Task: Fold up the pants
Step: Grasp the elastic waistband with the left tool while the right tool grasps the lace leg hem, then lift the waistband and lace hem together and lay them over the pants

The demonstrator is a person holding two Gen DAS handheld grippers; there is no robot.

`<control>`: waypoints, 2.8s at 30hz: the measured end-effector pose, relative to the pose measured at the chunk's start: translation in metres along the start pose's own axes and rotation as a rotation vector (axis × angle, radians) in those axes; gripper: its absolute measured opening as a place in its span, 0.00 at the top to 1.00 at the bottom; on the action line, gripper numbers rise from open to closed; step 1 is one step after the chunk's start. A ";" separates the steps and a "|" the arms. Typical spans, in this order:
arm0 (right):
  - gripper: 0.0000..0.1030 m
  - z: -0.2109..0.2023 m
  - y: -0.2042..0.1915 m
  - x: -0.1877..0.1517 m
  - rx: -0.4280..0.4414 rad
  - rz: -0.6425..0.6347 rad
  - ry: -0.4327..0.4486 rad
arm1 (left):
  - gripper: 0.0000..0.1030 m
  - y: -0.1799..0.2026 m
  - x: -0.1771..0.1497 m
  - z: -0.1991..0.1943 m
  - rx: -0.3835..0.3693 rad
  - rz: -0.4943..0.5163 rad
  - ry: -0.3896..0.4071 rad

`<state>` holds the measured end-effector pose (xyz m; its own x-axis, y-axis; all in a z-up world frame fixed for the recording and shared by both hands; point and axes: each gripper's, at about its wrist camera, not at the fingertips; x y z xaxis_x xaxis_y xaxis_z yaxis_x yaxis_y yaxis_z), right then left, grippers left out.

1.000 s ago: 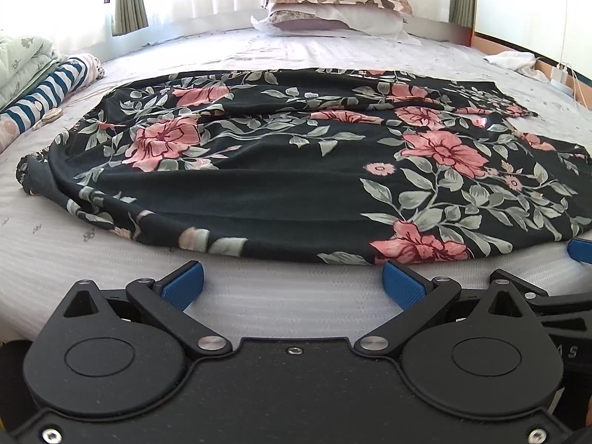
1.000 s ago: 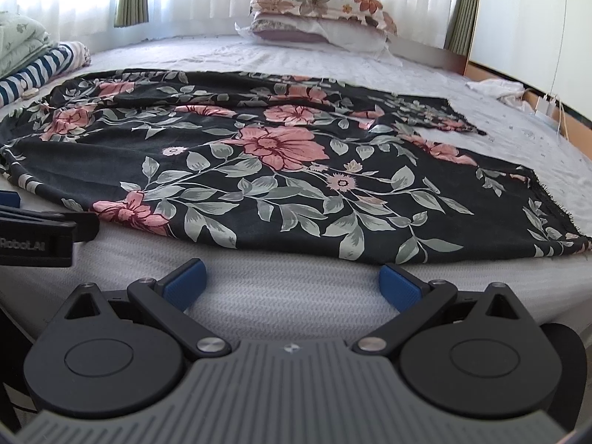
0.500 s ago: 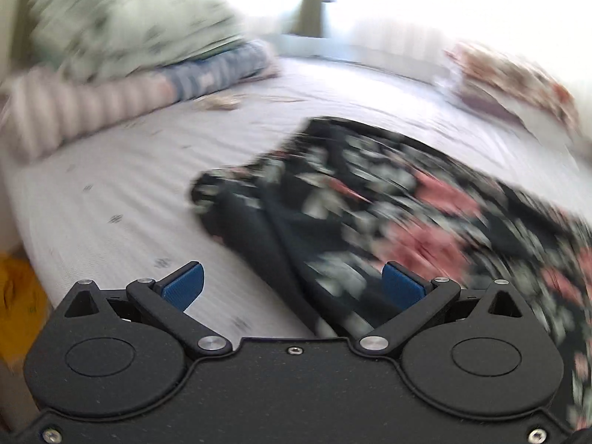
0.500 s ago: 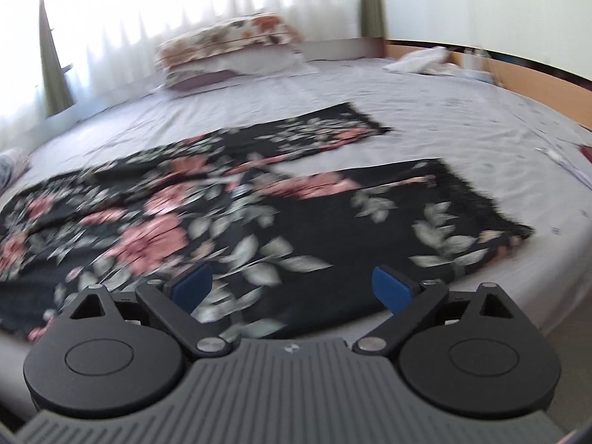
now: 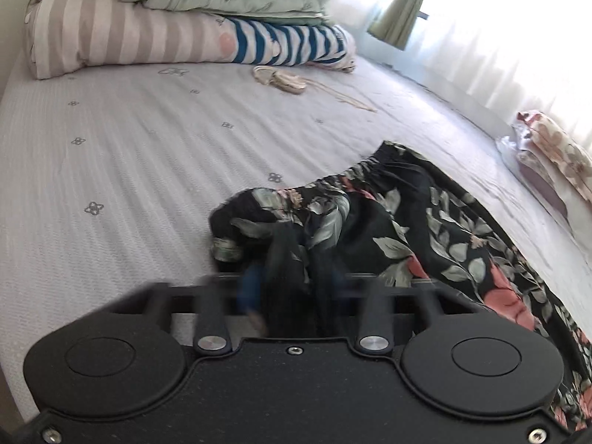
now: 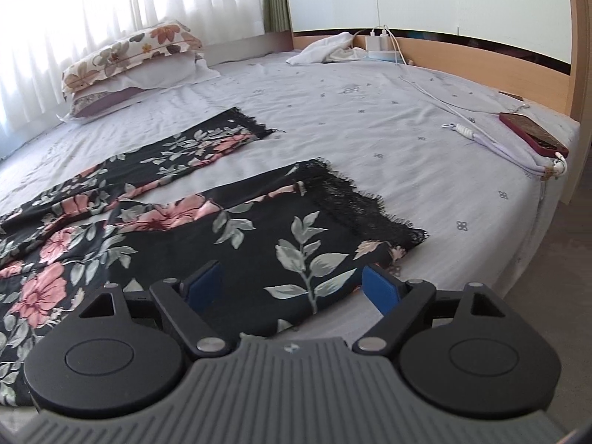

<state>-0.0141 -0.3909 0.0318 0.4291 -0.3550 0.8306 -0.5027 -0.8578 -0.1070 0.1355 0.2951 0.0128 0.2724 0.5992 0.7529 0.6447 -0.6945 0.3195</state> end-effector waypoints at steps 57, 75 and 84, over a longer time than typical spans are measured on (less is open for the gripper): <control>0.95 0.003 0.080 0.058 -0.085 0.082 0.124 | 0.98 -0.029 0.009 -0.140 0.005 0.173 0.212; 0.25 -0.006 0.052 0.050 -0.066 -0.088 0.060 | 0.31 -0.016 -0.019 -0.138 0.097 0.274 0.215; 0.25 -0.003 -0.040 0.027 0.283 -0.165 -0.038 | 0.79 0.086 -0.069 -0.173 -0.465 0.497 0.023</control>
<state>0.0156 -0.3653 0.0599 0.5180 -0.2119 0.8287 -0.1976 -0.9723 -0.1251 0.0488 0.1246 0.0877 0.4379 0.1594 0.8848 0.0711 -0.9872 0.1427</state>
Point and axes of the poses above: each gripper's, at about its wrist camera, not at the fingertips, and z roughly the way its jaws point, y to its right, x to its top, and after that the axes turned 5 degrees about y, right-handed
